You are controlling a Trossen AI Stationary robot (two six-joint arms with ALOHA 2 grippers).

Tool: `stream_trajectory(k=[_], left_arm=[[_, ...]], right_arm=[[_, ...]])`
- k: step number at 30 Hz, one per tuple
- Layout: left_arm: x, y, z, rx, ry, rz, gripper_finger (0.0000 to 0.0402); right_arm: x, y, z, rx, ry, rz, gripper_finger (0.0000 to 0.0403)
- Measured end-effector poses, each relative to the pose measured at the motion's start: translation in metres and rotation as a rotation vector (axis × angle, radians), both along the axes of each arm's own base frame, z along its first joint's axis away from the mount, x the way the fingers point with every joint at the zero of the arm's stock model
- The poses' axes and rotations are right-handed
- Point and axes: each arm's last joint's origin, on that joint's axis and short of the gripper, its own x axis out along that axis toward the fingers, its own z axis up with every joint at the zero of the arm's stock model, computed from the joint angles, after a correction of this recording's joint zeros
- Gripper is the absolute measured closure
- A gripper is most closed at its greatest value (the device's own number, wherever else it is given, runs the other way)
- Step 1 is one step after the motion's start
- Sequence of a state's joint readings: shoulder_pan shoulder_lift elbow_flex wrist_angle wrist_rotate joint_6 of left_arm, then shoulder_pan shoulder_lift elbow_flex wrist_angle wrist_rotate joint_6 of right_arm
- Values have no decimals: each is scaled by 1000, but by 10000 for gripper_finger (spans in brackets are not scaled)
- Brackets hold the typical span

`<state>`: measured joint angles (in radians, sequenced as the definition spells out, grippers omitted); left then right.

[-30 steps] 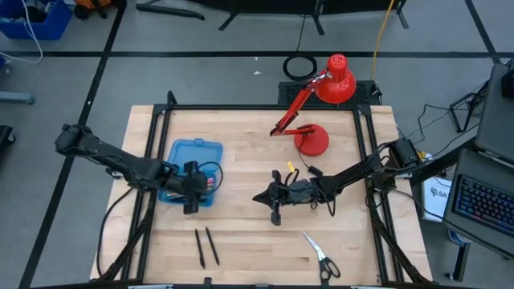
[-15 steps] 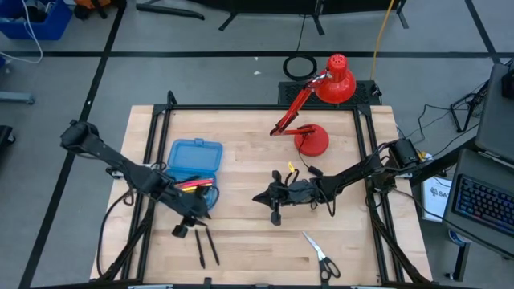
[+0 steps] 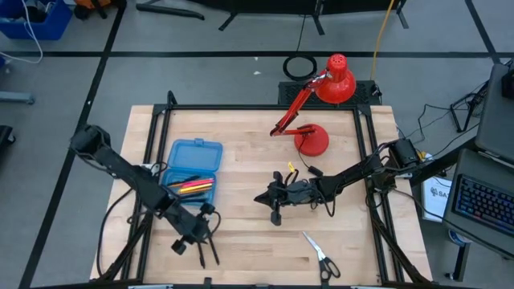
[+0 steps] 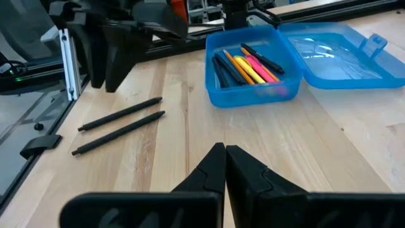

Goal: Pick & place school supplies into a supply box
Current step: Put the black pen into the blue supply box

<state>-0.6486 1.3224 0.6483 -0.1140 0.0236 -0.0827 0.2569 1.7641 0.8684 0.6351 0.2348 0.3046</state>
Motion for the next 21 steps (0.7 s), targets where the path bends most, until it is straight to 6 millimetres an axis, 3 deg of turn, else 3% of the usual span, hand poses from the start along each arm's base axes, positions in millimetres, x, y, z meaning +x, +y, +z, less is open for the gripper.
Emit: stream_trajectory(k=[10,21], left_arm=[[2,-18,-28,89,33,-3,275],[2,-30,-45,111,42,-40,275]], right_arm=[[-1,2,-1,20,11,-3,403],[-1,2,-3,33,22,-12,403]])
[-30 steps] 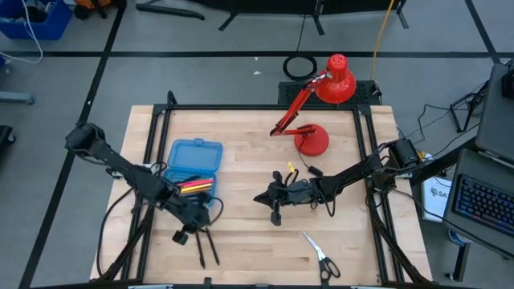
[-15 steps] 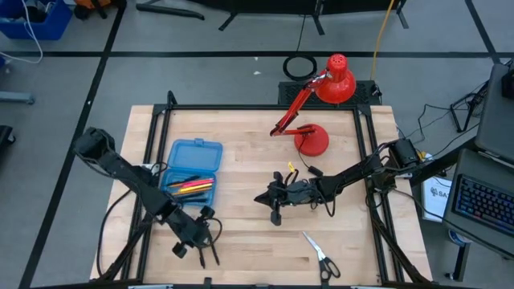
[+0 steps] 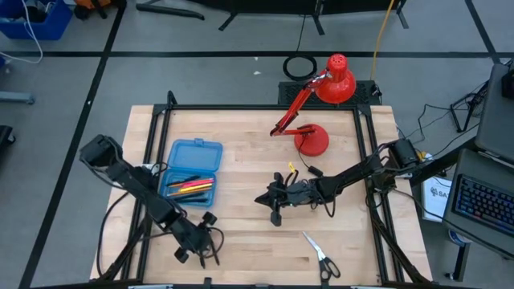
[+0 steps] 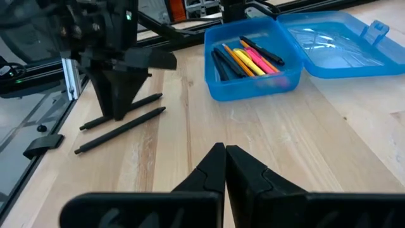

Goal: Pick & place school supplies into a supply box
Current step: Put the black pen into the blue supply box

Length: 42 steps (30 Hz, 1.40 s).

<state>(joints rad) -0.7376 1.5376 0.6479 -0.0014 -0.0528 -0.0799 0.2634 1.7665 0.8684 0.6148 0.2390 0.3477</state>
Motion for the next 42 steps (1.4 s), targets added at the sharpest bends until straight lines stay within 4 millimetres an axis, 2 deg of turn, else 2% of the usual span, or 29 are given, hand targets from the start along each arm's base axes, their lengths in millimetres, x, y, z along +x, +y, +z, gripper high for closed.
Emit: stream_trajectory(k=[10,19,34,37,42], left_arm=[[3,-1,-13,56,6,12,275],[4,1,-15,91,3,-18,275],[12,2,-30,84,31,-10,276],[12,2,-30,80,26,-1,295],[13,2,-31,85,24,-3,371]], right_arm=[[4,0,-20,15,37,-11,403],[5,0,-18,20,17,-12,403],[5,1,-18,19,20,-11,403],[5,1,-18,19,21,-11,403],[5,1,-18,19,20,-11,403]])
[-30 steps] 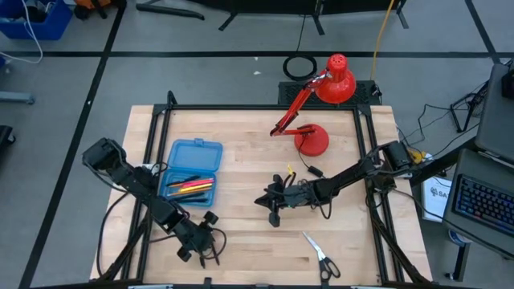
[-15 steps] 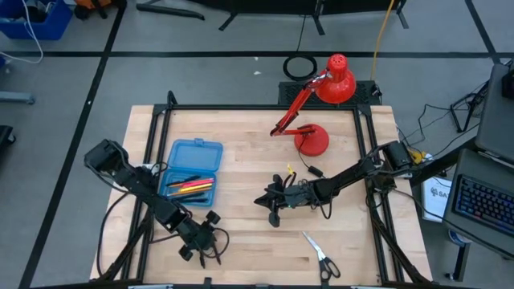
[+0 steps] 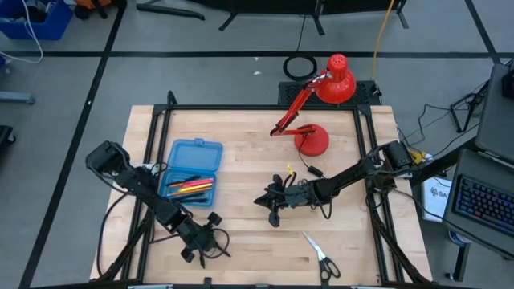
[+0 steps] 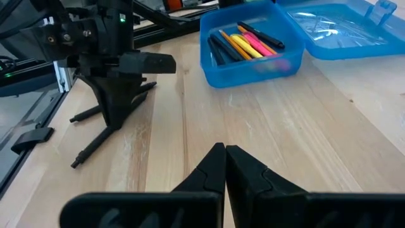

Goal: Pick & place school supplies into a supply box
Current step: Put the black pen into the blue supply box

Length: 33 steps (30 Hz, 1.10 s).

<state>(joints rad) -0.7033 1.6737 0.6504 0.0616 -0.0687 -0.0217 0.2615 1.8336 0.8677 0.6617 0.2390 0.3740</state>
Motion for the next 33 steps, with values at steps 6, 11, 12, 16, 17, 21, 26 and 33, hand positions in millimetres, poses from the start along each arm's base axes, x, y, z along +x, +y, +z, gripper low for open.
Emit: stream_trajectory(k=[6,11,12,16,17,21,26,33], left_arm=[[3,1,1,-3,-30,58,377],[3,1,1,4,-44,66,383],[4,1,1,4,-48,67,383],[4,1,1,7,-55,72,383],[4,1,2,7,-58,73,384],[4,2,6,9,-78,83,400],[2,4,13,9,-91,73,400],[2,5,14,9,-86,76,400]], right_arm=[[0,0,0,0,0,0,403],[0,0,0,0,0,0,403],[0,0,0,0,0,0,403],[0,0,0,0,0,0,403],[0,0,0,0,0,0,403],[0,0,0,0,0,0,403],[0,0,0,0,0,0,403],[0,0,0,0,0,0,403]])
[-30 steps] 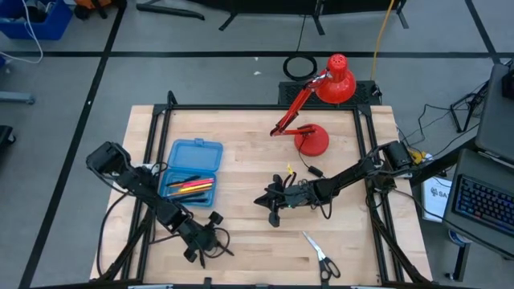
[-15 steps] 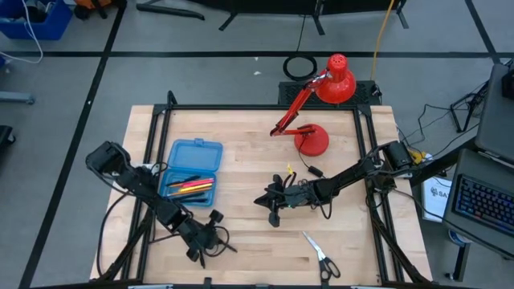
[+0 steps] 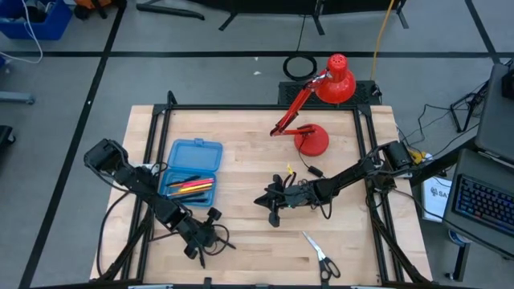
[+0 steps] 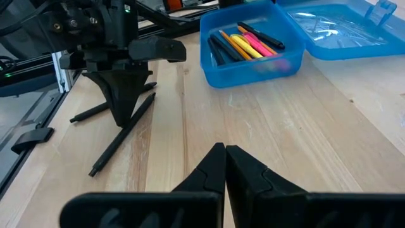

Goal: Pick & place school supplies into a supply box
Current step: Put the black pen into the blue supply box

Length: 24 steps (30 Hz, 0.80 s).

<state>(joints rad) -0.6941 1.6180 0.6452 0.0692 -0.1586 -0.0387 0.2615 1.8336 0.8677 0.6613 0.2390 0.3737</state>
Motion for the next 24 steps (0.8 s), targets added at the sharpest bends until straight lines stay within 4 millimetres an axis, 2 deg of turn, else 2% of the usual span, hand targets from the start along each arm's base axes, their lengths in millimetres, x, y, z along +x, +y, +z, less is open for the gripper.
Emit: stream_trajectory(k=[14,19,21,24], left_arm=[[2,-4,3,-94,12,-29,401],[2,-2,6,-81,-14,51,401],[1,-4,11,-136,-7,67,399],[-2,-7,10,-207,76,-2,391]], right_arm=[[0,0,0,0,0,0,403],[0,4,2,10,-21,11,403],[0,6,4,17,-44,18,403],[0,9,6,18,-63,26,403]])
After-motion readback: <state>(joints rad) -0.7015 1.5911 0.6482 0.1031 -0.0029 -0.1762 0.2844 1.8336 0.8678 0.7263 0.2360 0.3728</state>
